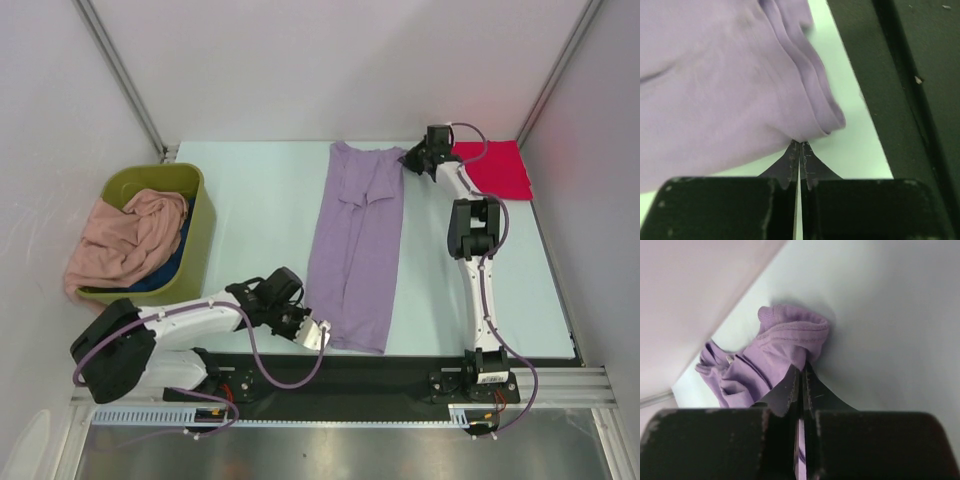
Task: Fold and stack the t-shirts
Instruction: Fold the tshirt
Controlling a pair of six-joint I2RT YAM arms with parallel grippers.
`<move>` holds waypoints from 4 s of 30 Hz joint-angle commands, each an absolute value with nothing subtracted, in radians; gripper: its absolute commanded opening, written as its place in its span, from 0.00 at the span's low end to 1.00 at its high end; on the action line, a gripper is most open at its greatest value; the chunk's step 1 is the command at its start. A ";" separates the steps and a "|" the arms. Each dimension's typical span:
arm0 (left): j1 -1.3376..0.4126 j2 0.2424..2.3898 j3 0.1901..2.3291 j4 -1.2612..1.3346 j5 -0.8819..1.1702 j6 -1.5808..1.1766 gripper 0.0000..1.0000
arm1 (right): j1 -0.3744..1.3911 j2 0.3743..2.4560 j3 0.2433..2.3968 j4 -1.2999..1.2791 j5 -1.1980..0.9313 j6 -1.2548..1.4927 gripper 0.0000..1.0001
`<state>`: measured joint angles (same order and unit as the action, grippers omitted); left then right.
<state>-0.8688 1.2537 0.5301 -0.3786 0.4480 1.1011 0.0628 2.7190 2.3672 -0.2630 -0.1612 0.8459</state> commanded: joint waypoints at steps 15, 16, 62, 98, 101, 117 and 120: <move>-0.907 1.273 0.623 -0.405 0.569 1.163 0.36 | 0.044 2.565 2.295 -0.241 -0.078 0.829 0.67; -0.908 1.269 0.620 -0.420 0.565 1.173 0.40 | 0.046 2.496 2.266 -0.264 -0.039 0.809 0.69; -1.118 1.212 0.477 -0.324 0.267 1.249 0.00 | 0.867 1.117 0.465 -0.465 0.036 1.155 0.18; -0.572 1.830 1.498 -0.578 0.436 0.749 0.00 | 0.181 1.664 1.255 -0.571 -0.310 0.591 0.00; -0.557 1.903 1.561 -0.545 0.402 0.732 0.00 | 0.155 1.754 1.321 -0.552 -0.318 0.588 0.00; -0.503 2.108 1.736 -0.462 0.227 0.595 0.00 | 0.100 1.976 1.471 -0.499 -0.310 0.611 0.00; -0.502 2.138 1.756 -0.469 0.195 0.598 0.00 | 0.091 2.009 1.485 -0.499 -0.292 0.615 0.02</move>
<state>-0.5076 2.1128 1.7023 -0.4812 0.2466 0.6250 0.1043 1.9858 1.4395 -0.5285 -0.3119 0.6098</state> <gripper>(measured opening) 0.006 0.020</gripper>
